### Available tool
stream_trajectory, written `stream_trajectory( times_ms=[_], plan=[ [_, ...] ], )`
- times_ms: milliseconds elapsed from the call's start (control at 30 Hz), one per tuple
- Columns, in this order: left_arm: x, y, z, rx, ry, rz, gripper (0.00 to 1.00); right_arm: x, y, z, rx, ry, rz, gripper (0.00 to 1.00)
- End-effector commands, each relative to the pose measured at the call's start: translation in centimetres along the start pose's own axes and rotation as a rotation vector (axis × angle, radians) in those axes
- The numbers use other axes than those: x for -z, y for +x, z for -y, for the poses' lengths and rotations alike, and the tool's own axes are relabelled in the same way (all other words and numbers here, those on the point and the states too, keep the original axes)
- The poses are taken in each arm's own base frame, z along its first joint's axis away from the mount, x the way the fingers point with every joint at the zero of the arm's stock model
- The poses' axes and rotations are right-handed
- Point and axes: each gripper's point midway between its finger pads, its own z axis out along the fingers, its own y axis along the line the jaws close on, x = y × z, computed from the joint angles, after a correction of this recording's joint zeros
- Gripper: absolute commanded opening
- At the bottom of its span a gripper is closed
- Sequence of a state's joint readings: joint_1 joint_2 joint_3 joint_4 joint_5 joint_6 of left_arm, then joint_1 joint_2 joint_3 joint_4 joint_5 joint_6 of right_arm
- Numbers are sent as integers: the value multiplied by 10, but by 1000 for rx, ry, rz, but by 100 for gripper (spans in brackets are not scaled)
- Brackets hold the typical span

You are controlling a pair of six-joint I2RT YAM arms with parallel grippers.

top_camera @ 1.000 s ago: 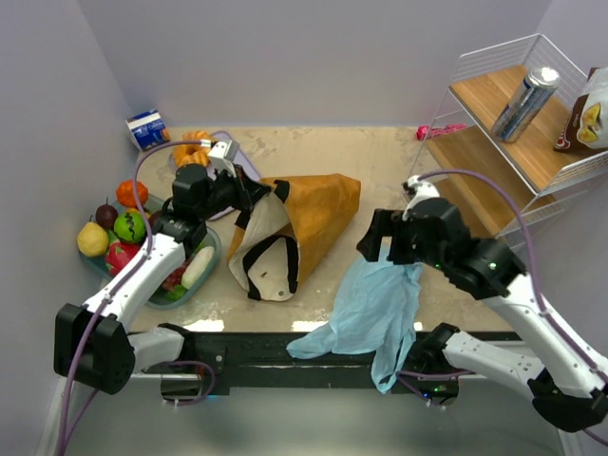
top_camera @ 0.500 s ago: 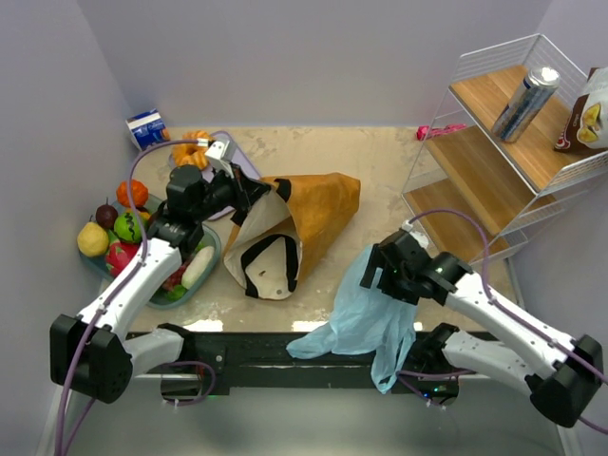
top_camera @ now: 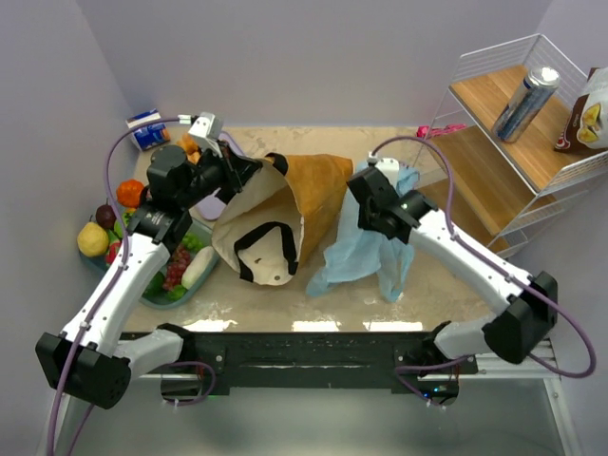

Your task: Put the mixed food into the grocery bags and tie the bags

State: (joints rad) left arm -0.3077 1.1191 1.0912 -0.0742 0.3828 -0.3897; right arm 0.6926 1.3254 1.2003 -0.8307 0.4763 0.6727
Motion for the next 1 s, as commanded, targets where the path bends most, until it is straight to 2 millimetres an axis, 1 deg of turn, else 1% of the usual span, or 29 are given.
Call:
stream_trajectory(
  times_ms=[0,33,67,100,133,167,200,233,267,300,333,367,400,433,467,500,533,567,600,633,667,700,733,767,800,833,867,900,967],
  plan=[
    [11,-40,12,-39,2,90,0,-27,-54,60,241,346,58,0],
    [11,-38,12,-36,-1,83,0,-45,-54,69,271,423,27,0],
    [11,-36,11,-32,-8,74,0,-48,-72,74,256,459,50,0],
    [12,-37,12,-32,-7,78,0,-54,-77,84,257,495,23,6],
    [13,-37,13,-30,-5,77,0,-61,-78,82,272,509,4,17],
    [13,-38,13,-29,-5,77,0,-57,-95,75,255,493,36,33],
    [12,-36,12,-25,-8,72,0,-59,-95,62,264,411,16,54],
    [11,-36,11,-24,-11,70,0,-58,-99,53,259,355,19,64],
    [9,-34,10,-20,-15,59,0,-48,-103,42,243,273,35,70],
    [6,-33,8,-14,-17,54,0,-45,-101,21,243,147,30,75],
    [5,-32,7,-12,-19,49,0,-36,-102,12,229,78,42,77],
    [3,-33,7,-10,-20,48,0,-20,-100,8,212,6,59,78],
    [0,-31,5,-3,-23,41,0,-7,-96,-14,197,-140,61,79],
    [-2,-31,3,0,-28,40,0,3,-93,-20,183,-205,71,79],
    [-2,-34,2,0,-36,49,0,20,-85,-19,149,-266,87,80],
    [-5,-32,-2,6,-47,44,0,29,-85,-27,125,-333,111,79],
    [-6,-34,-2,7,-51,49,0,39,-75,-37,117,-424,96,80],
    [-7,-37,-3,10,-55,54,0,39,-56,-38,111,-469,65,80],
    [-10,-37,-3,18,-55,49,0,57,-60,-42,91,-545,123,80],
    [-11,-36,-3,25,-54,48,0,68,-49,-52,90,-642,105,81],
    [-13,-39,-2,33,-47,53,0,61,-27,-54,76,-672,52,81],
    [-13,-41,0,36,-42,59,0,68,-24,-59,70,-727,72,81],
    [-13,-42,1,41,-38,62,0,68,-14,-63,68,-754,50,82],
    [-14,-44,2,46,-32,71,0,62,9,-69,78,-771,-4,82],
    [-15,-44,2,50,-31,72,0,60,13,-76,84,-787,4,82],
    [-15,-46,3,50,-25,79,0,55,25,-80,94,-786,-16,82],
    [-16,-46,3,56,-25,78,0,57,35,-90,109,-794,-24,83],
    [-16,-47,3,59,-23,78,0,59,33,-99,111,-818,-4,83],
    [-17,-47,5,65,-16,76,0,58,41,-112,104,-844,-13,83]
  ],
)
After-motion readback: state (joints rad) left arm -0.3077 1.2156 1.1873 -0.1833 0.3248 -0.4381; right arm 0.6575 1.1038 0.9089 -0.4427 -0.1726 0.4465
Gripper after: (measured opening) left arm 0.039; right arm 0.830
